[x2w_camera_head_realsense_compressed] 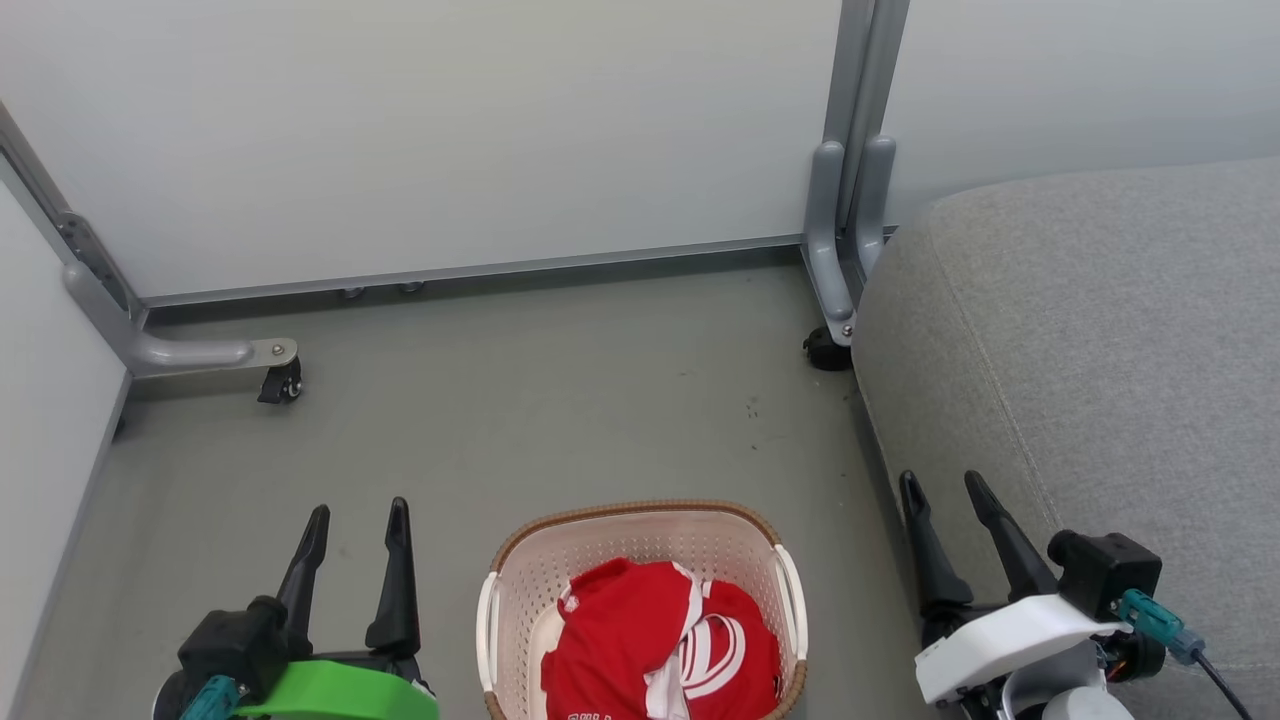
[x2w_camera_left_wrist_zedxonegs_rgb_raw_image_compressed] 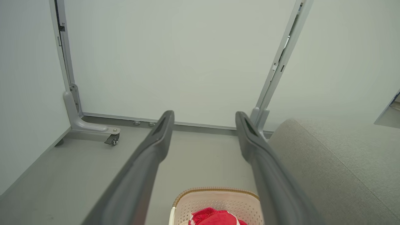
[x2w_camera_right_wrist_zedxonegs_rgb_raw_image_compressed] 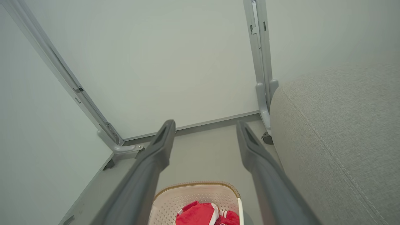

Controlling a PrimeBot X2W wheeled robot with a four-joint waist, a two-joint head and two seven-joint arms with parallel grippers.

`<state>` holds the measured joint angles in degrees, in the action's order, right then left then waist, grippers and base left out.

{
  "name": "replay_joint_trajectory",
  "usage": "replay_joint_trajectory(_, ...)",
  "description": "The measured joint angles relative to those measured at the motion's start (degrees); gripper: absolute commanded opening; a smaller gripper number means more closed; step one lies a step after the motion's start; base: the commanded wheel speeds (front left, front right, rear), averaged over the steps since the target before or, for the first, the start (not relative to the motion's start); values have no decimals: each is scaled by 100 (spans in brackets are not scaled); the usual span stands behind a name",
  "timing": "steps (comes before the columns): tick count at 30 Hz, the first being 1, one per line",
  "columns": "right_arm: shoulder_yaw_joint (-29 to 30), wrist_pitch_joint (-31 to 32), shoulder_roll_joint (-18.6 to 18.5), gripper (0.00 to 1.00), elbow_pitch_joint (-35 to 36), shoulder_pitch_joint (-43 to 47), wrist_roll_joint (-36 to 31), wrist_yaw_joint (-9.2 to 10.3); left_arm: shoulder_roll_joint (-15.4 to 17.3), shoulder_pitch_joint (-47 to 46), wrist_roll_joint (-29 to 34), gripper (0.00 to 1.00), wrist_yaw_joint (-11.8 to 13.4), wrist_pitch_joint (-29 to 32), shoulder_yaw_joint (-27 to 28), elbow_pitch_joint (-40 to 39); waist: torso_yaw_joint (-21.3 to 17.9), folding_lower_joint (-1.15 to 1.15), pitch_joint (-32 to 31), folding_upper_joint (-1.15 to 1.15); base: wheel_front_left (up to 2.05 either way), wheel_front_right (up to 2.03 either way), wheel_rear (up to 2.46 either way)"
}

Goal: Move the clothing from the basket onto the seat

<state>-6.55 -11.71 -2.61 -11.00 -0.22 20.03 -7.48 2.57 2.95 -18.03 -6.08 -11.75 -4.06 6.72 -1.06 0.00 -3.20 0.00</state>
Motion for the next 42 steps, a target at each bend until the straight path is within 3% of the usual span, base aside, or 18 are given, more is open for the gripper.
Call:
replay_joint_trajectory(30,-279,-331,-13,100,38,68,-1223,0,10,59,1140,100,-20,-326,-145,-43,24,0,-117,0,0,0,0)
replay_joint_trajectory(42,-320,-334,-14,100,14,83,-1232,-1,11,90,1165,100,-20,-330,-137,-41,-6,0,-148,0,0,0,0)
